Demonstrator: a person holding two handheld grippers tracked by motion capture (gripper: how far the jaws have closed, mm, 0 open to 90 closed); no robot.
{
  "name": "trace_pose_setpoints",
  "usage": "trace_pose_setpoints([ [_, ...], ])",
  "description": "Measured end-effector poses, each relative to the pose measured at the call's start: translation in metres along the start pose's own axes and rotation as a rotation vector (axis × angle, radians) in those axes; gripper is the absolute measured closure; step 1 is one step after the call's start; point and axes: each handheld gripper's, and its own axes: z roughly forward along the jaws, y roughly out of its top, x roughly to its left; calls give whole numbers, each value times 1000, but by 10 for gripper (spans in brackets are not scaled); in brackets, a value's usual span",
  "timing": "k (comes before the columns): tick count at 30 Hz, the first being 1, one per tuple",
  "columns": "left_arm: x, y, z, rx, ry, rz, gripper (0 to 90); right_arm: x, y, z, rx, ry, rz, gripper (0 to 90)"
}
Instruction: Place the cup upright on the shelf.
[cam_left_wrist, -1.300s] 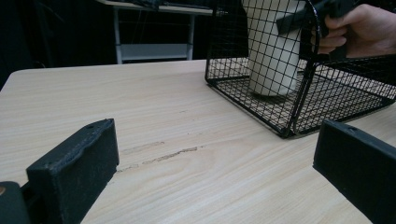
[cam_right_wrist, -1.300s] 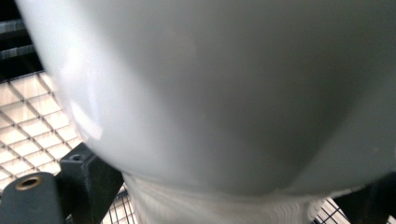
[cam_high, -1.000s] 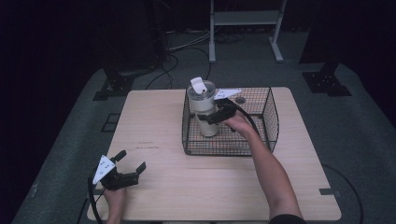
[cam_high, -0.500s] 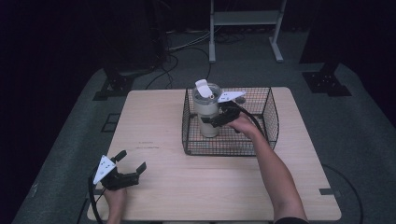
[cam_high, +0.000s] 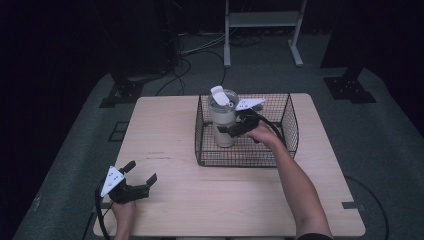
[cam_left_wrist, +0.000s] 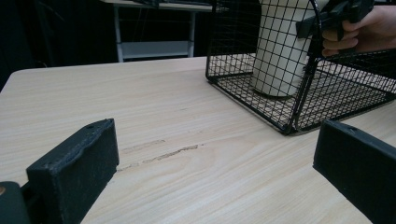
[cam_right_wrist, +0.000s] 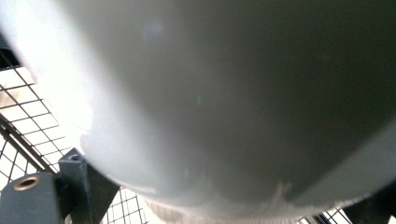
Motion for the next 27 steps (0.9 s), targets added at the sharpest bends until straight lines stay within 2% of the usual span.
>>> trace_pose_setpoints([
  [9,-1,0,1,1,2,1,0,-1,-3,-9,24,4,-20,85],
  [27,-1,0,0,3,2,7,0,1,-4,-23,53,-17,-13,92],
])
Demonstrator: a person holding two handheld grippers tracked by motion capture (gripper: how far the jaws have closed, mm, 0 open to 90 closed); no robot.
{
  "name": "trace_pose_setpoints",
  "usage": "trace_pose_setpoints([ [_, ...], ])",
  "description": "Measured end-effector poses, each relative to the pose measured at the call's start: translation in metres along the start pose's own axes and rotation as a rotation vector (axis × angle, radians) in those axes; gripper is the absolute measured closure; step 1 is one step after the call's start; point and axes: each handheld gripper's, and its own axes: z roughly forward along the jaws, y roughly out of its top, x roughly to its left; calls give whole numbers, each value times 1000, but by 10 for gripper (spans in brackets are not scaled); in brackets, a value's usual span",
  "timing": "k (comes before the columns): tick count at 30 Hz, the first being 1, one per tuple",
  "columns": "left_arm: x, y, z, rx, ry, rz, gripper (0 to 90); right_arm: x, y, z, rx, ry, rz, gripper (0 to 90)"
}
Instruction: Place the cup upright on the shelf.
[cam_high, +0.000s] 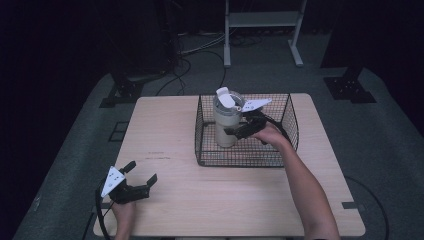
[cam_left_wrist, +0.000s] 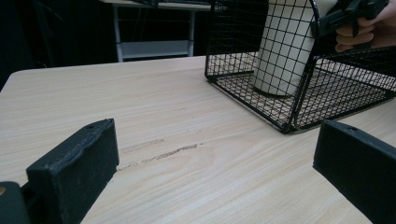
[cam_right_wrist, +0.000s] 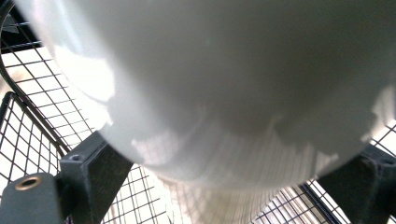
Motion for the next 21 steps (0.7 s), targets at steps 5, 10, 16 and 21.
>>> trace_pose_setpoints([
  [5,0,0,0,2,0,2,0,0,1,-6,-17,-7,2,95],
  [10,-1,0,0,2,0,2,0,1,3,-14,-21,-17,9,95],
  [16,-1,0,1,5,1,5,0,1,2,-23,-20,-30,28,95],
  [21,-1,0,1,6,1,7,0,2,3,-31,-25,-33,49,95],
])
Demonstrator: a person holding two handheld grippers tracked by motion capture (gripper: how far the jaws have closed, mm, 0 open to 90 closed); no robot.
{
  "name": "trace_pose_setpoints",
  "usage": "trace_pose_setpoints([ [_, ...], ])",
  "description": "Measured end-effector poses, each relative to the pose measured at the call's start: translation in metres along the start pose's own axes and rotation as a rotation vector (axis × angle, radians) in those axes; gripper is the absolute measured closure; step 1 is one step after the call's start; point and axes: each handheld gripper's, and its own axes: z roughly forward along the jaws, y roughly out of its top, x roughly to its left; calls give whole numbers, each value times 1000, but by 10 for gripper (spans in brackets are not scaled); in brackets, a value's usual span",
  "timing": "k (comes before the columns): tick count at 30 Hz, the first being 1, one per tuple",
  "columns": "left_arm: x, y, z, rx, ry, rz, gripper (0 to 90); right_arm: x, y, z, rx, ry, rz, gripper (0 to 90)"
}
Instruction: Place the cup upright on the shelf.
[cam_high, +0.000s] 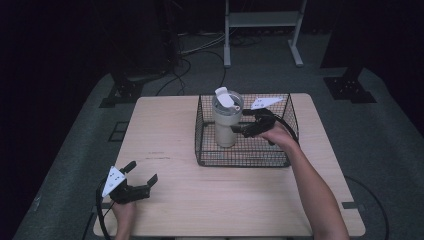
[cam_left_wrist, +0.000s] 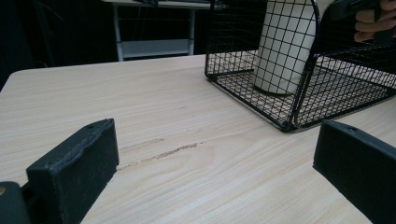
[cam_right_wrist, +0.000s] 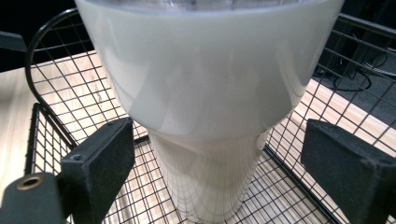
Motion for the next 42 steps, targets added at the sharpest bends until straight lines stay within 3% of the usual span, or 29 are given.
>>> trace_pose_setpoints([
  [8,0,0,0,0,-1,2,0,4,3,-10,2,-4,8,95],
  [23,0,0,0,2,-1,4,0,8,16,-30,-48,-18,14,95],
  [42,-1,0,1,4,1,6,0,5,20,-59,-54,-58,22,95],
])
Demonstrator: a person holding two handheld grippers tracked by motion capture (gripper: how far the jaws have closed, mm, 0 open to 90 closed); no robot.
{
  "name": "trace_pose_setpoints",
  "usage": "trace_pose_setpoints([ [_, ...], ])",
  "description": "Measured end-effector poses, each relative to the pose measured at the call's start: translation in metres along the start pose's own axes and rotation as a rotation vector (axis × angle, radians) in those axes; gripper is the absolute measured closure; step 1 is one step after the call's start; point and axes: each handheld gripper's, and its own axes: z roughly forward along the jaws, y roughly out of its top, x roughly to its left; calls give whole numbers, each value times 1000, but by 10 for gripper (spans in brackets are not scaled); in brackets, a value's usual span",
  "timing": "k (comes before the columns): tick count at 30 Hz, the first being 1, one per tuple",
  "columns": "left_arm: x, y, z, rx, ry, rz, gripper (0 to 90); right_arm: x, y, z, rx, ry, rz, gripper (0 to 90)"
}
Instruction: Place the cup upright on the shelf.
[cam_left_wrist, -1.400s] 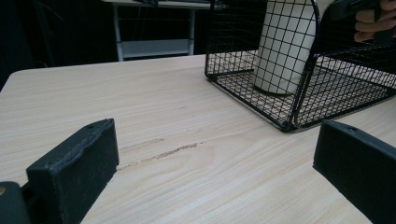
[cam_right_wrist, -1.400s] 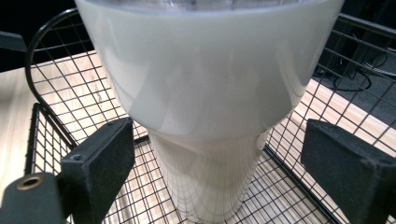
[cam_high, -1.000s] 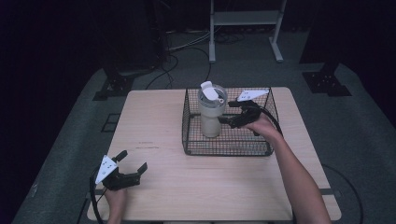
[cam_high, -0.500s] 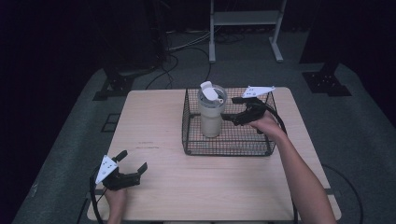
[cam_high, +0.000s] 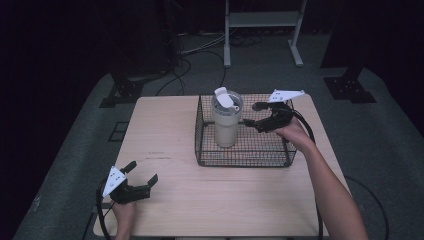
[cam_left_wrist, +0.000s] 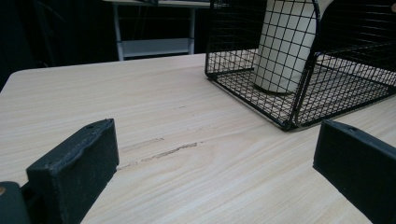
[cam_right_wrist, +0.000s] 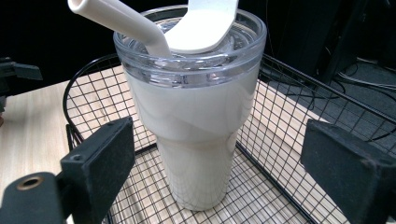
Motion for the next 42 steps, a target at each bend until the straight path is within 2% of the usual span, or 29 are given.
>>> trace_pose_setpoints([
  [21,0,0,0,3,3,4,0,2,-5,-33,1,-30,-6,95],
  [34,0,0,1,3,5,8,0,17,-10,-54,-7,-10,-29,96],
  [36,0,0,1,4,5,8,0,20,-11,-57,10,-3,-26,95],
  [42,-1,0,1,2,5,4,0,30,-16,-66,-13,15,-48,97],
])
